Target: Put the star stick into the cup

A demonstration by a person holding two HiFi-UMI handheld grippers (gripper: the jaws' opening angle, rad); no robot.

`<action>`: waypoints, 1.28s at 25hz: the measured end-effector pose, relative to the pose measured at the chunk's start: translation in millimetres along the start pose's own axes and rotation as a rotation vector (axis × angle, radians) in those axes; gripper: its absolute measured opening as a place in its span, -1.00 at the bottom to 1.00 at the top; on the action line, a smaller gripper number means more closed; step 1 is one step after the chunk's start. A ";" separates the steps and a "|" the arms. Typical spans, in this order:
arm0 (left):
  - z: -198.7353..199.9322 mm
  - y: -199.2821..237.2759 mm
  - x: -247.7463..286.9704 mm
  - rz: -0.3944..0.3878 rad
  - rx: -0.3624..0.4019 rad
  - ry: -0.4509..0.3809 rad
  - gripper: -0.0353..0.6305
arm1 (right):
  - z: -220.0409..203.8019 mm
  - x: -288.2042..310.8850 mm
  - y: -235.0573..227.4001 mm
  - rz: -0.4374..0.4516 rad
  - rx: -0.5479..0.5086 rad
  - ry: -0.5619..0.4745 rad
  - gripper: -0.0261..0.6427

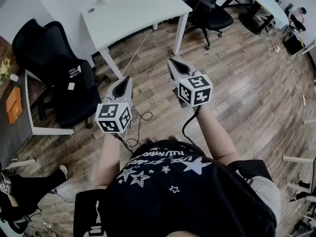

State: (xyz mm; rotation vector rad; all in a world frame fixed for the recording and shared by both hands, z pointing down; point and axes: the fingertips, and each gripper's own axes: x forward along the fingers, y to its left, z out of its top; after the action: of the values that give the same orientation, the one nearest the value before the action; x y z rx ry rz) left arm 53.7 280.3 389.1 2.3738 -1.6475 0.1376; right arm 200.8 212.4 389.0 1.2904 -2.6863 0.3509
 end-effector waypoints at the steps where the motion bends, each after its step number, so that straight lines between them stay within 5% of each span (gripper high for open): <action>1: -0.5 0.6 -2.0 -0.002 -0.001 0.000 -0.88 | -0.9 -0.2 2.6 0.001 -0.001 0.002 -0.87; 21: -22.3 16.0 -14.6 -0.056 -0.006 0.031 -0.88 | -19.9 0.9 21.4 -0.055 0.043 0.004 -0.87; 32: -44.0 64.7 -22.7 -0.078 -0.023 0.063 -0.88 | -38.9 26.1 39.8 -0.120 0.043 0.016 -0.87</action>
State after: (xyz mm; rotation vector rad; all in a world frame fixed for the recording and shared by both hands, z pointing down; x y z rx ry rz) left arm -11.9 290.8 436.3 2.3873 -1.5176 0.1762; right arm 154.4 227.3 426.4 1.4472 -2.5868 0.4039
